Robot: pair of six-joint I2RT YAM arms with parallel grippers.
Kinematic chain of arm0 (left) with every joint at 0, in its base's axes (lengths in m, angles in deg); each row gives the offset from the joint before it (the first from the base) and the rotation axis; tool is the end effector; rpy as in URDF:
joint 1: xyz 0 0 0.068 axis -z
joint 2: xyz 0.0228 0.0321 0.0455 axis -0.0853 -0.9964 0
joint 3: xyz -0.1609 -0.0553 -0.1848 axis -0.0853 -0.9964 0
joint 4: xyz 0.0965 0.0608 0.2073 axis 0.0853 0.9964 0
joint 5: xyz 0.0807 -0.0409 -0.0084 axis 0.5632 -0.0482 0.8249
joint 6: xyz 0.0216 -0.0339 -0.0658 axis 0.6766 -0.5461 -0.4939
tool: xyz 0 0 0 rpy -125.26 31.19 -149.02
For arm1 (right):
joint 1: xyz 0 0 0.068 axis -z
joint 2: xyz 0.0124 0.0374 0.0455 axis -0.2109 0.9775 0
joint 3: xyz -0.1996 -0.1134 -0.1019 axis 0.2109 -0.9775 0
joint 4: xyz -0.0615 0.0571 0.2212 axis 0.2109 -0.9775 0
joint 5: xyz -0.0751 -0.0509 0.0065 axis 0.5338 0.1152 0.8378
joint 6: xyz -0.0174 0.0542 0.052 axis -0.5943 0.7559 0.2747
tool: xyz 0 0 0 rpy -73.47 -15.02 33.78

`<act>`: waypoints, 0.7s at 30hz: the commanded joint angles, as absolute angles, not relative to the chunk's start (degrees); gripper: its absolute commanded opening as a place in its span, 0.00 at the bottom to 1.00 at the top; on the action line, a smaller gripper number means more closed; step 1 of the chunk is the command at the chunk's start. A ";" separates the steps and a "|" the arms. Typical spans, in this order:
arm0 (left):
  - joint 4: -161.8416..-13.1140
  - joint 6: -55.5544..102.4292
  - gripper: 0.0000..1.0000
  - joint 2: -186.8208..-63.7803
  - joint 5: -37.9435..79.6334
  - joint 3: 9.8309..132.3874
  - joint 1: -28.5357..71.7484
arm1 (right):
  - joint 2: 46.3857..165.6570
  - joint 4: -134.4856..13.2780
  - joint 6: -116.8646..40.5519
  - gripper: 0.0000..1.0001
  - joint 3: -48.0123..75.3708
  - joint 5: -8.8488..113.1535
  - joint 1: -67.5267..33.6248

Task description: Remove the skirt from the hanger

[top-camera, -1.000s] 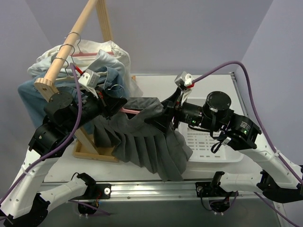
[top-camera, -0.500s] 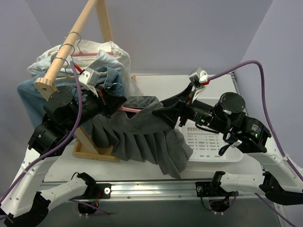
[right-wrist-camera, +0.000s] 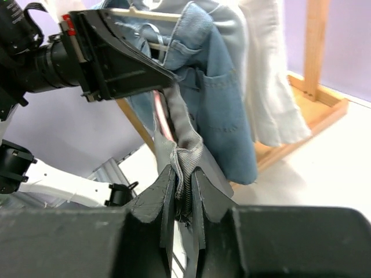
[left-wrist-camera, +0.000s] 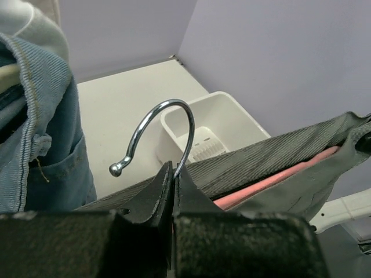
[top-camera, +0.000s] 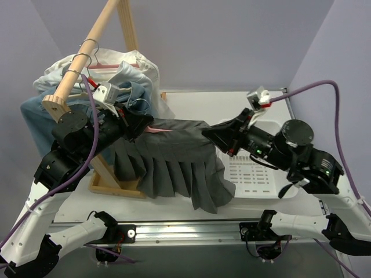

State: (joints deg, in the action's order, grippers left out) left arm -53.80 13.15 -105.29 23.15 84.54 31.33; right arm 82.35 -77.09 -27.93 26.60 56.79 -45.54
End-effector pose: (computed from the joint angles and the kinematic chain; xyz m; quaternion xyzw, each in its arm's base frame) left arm 0.1416 -0.1121 0.4706 0.1253 0.7044 -0.3712 0.5919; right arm 0.0938 0.1549 0.5151 -0.2331 0.5695 0.4912 0.6165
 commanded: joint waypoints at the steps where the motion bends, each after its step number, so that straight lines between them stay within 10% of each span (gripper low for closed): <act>1: -60.68 14.98 0.02 -103.95 28.31 87.97 31.23 | 74.26 -79.69 -26.96 0.00 25.68 64.62 -45.30; 12: -66.21 10.50 0.02 -105.00 29.38 87.88 31.14 | 61.77 -77.08 -21.51 0.00 7.84 59.26 -45.39; 21: -81.30 -8.02 0.02 -106.05 10.07 87.00 31.23 | 76.69 -58.45 -19.83 0.00 2.29 58.73 -45.22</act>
